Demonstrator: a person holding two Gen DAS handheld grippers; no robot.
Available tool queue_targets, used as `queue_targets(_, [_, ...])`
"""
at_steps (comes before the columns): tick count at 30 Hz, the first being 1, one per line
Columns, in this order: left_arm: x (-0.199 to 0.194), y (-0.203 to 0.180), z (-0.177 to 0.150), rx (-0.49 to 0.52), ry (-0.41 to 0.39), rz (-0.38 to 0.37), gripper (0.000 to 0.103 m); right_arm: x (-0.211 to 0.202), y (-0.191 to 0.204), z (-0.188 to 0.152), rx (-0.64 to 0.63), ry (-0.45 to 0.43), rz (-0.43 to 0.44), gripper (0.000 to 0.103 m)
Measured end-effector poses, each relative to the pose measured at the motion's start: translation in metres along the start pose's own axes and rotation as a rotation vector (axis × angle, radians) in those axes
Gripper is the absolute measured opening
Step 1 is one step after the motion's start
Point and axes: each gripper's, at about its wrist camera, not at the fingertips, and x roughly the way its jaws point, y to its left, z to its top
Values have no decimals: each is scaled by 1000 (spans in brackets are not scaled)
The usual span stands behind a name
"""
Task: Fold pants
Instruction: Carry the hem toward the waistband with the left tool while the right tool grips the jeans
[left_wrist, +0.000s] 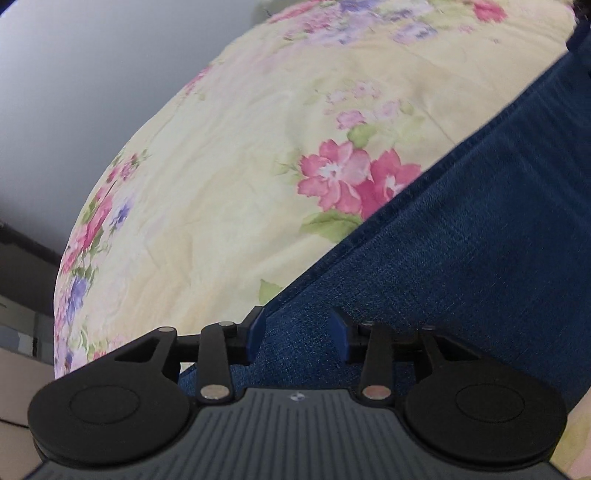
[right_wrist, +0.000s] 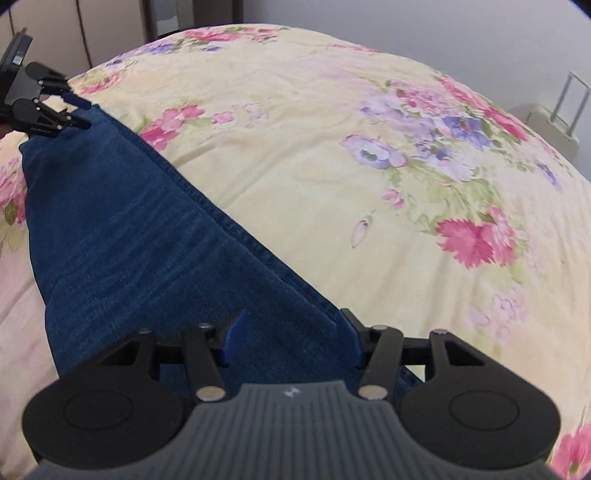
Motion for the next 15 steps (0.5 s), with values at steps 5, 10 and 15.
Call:
queue_targets(5, [26,-10,5,119,20,19,57,28,-3,6,-87,58,40,48])
queue_targets(10, [38,-15,10,118,53,-27,23,39,-10,5,-89,75,101,24])
queue_targets(15, [33,-50,8,165,33,69,0,31,2,0,-154,45,55,2])
